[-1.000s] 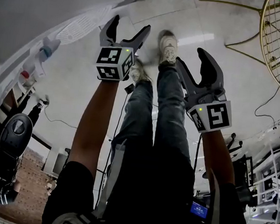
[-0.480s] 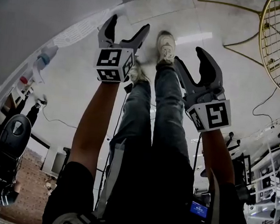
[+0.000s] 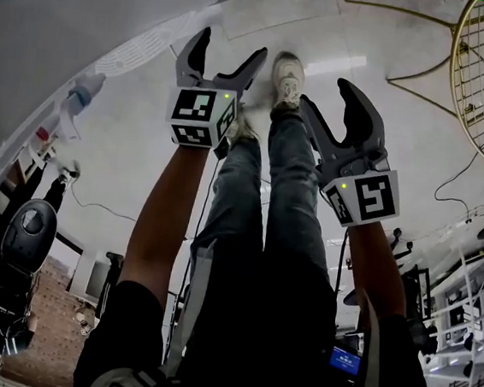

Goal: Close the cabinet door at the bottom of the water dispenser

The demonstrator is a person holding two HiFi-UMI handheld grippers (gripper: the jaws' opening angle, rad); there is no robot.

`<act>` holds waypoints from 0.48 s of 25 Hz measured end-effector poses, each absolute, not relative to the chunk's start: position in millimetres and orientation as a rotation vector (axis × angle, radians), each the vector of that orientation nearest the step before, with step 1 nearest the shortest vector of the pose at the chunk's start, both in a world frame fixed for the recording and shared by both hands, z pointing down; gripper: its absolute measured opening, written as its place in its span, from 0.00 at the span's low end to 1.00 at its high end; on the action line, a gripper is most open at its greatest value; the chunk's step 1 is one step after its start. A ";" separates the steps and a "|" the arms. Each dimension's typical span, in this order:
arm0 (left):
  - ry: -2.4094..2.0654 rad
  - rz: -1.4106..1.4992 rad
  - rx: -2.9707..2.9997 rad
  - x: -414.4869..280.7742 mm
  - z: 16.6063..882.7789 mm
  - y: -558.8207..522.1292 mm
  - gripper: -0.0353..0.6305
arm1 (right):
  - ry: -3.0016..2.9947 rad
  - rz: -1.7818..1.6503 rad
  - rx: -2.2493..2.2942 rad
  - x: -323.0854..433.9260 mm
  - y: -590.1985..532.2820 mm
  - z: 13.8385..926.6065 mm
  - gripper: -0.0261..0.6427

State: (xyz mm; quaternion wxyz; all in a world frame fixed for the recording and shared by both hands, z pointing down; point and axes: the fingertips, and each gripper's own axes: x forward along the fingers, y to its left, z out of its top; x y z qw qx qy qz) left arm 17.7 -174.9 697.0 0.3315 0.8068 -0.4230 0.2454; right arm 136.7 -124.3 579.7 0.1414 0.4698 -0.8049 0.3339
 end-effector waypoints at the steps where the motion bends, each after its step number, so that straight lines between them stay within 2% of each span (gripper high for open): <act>1: -1.103 0.644 2.103 16.6 698.8 -172.9 0.72 | -2.325 0.969 1.356 134.9 -125.2 579.1 0.43; 12: -1.106 0.655 2.041 4.3 715.1 -167.1 0.72 | -2.317 0.968 1.344 132.8 -126.3 585.1 0.43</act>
